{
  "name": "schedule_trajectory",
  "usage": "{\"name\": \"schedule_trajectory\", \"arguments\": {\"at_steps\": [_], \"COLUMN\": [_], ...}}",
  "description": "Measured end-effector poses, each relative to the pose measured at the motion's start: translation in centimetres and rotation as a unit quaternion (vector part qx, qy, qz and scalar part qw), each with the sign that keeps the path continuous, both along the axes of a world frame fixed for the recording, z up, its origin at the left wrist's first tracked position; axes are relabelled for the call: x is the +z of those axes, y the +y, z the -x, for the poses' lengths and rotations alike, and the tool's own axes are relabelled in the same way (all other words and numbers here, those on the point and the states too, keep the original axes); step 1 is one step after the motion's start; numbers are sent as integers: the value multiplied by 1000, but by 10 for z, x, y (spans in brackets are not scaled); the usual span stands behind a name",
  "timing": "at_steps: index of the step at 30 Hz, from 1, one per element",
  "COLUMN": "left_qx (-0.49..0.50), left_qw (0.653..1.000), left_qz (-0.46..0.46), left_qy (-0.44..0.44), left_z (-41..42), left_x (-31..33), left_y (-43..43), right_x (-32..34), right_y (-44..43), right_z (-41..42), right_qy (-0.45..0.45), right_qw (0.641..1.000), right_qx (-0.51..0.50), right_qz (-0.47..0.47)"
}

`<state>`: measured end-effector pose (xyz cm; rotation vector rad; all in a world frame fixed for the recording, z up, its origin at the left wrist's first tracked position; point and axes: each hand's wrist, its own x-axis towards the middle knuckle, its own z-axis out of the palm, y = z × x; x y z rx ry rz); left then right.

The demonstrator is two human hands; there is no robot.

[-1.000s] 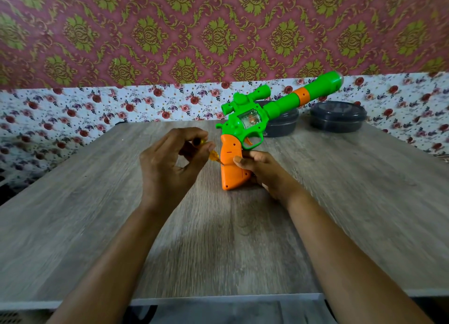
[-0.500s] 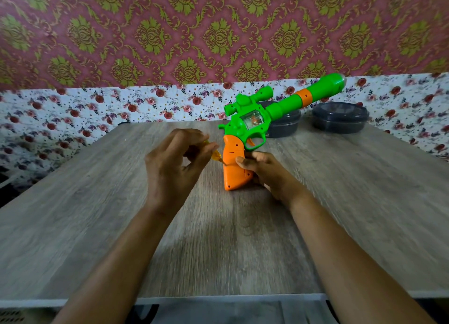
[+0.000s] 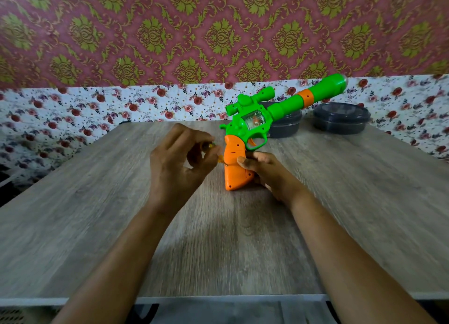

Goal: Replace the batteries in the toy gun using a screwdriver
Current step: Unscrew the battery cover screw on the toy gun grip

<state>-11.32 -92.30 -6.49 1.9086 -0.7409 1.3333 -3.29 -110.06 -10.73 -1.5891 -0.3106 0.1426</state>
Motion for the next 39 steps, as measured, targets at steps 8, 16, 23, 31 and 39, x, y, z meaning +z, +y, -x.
{"name": "schedule_trajectory", "arguments": {"at_steps": [8,16,23,31,39], "left_qx": [-29,-65,-66,-74,-52], "left_qw": [999,996,991,990,995], "left_qz": [25,32,90,84,71], "left_qy": [15,46,68,83,35], "left_z": [0,0,3,0,-3], "left_x": [0,0,2,-1,-4], "left_y": [-1,1,-3,-6,-1], "right_x": [2,2,3,1,2], "right_y": [1,1,2,1,2], "right_z": [2,4,4,3,1], "right_qy": [3,6,-1,0,4], "right_qw": [1000,1000,1000,1000,1000], "right_qx": [-1,1,5,6,0], "right_qz": [-12,-19,-22,-16,-4]}}
